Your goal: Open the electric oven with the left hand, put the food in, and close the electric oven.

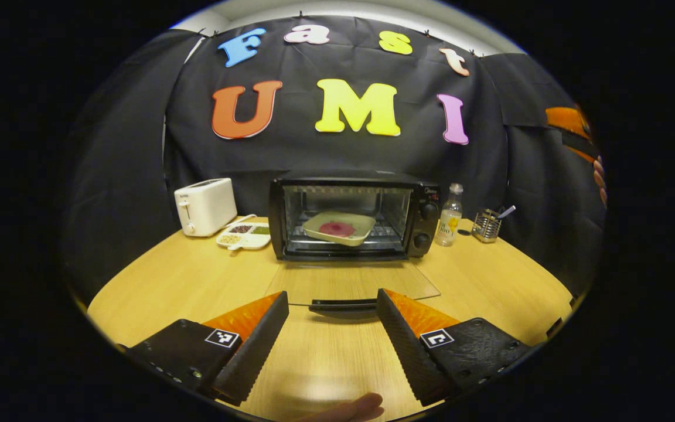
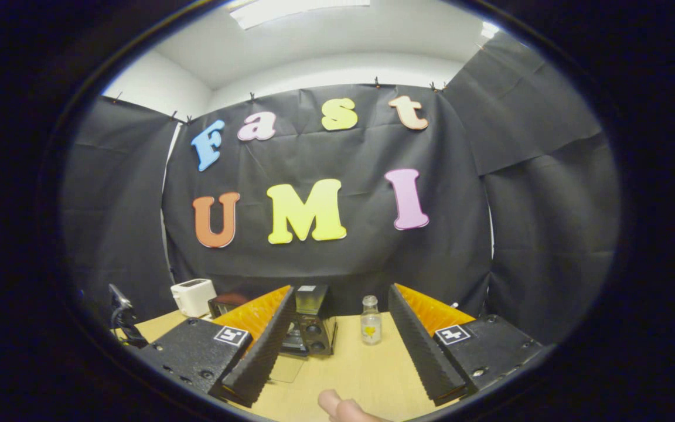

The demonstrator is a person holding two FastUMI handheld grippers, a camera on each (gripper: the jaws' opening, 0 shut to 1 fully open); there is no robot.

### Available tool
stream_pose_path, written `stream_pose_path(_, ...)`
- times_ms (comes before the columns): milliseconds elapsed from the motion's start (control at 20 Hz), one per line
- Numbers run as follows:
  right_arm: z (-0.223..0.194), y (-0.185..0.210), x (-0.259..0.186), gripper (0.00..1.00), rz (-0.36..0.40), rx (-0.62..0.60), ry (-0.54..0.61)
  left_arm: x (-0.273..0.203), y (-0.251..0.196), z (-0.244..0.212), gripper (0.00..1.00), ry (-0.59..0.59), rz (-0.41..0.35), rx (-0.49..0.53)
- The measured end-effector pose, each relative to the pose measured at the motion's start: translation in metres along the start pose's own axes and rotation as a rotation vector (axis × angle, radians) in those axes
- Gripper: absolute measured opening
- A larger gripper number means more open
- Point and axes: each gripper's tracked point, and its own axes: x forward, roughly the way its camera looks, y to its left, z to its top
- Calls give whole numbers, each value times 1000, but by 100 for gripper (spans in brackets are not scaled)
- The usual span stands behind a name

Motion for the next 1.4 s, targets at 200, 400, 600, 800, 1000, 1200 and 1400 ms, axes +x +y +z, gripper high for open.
stream_pose_path(200, 7, -24, -15, 96, -9, 3, -33, 26, -29, -29, 97, 89, -50, -9)
stream_pose_path(400, 6, -50, -24, 100, -28, -6, -57, 43, -41, -40, 96, 134, -57, 11)
stream_pose_path(600, -3, -68, -21, 100, -34, -11, -35, 54, -37, -41, 96, 157, -27, 31)
stream_pose_path(800, -9, -79, -16, 100, -35, 8, -17, 65, -34, -55, 96, 225, -3, 46)
stream_pose_path(1000, -15, -84, -14, 96, -35, 29, -7, 65, -34, -54, 95, 257, 16, 20)
stream_pose_path(1200, -18, -88, -14, 100, -43, 33, -7, 64, -34, -43, 95, 249, 46, 72)
stream_pose_path(1400, -14, -98, -15, 100, -76, -2, -18, 62, -33, -37, 95, 258, 47, 56)
